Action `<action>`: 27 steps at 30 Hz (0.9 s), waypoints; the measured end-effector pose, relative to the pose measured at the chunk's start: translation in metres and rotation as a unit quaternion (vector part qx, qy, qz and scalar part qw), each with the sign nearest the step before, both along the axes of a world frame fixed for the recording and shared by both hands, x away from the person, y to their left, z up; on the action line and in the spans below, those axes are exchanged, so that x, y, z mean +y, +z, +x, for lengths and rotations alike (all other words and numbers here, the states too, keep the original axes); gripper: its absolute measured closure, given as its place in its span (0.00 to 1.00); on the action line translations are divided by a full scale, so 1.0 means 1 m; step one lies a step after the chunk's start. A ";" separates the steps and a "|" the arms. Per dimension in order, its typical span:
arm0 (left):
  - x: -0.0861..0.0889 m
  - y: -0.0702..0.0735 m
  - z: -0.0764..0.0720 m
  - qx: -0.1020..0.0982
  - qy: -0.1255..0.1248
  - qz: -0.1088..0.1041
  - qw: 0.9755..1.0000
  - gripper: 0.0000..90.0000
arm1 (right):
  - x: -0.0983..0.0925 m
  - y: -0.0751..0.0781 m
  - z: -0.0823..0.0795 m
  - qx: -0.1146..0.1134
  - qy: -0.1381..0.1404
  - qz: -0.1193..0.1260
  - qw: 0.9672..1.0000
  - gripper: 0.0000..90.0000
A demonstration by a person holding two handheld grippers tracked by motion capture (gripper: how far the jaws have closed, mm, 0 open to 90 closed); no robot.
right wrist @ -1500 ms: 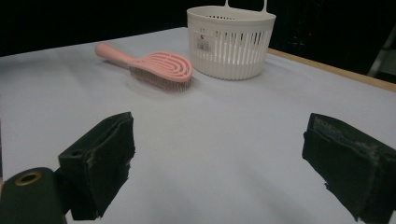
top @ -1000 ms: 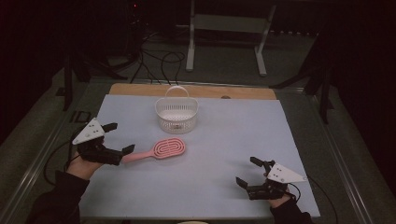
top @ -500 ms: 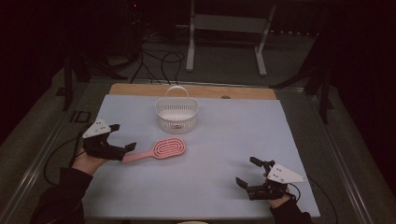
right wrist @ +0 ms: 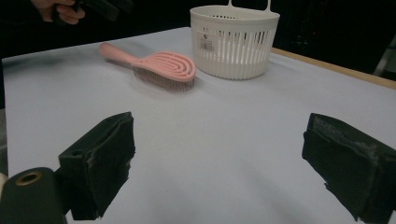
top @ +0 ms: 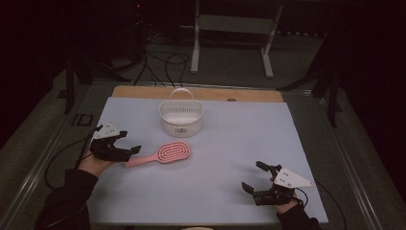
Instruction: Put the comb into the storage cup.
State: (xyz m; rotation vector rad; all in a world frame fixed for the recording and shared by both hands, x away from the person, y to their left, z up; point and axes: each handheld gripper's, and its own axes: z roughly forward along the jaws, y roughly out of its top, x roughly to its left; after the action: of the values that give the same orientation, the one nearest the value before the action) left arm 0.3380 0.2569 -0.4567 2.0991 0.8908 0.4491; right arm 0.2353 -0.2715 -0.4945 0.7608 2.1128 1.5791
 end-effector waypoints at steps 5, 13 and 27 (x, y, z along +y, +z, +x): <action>-0.003 -0.003 0.004 0.012 -0.005 0.019 1.000 0.33 | 0.000 0.000 0.000 0.000 0.000 0.000 1.000 0.10; -0.009 -0.009 0.007 0.034 -0.017 0.052 0.998 0.51 | 0.000 0.000 0.000 -0.001 0.001 0.001 1.000 0.10; -0.021 -0.015 0.011 0.054 -0.044 0.114 0.991 0.82 | 0.000 -0.001 0.001 0.001 0.002 -0.001 1.000 0.10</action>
State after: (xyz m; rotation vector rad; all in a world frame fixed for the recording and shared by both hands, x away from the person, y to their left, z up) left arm 0.3494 0.2358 -0.4716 2.3807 0.8357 0.4103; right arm 0.2358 -0.2718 -0.4952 0.7573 2.1182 1.5788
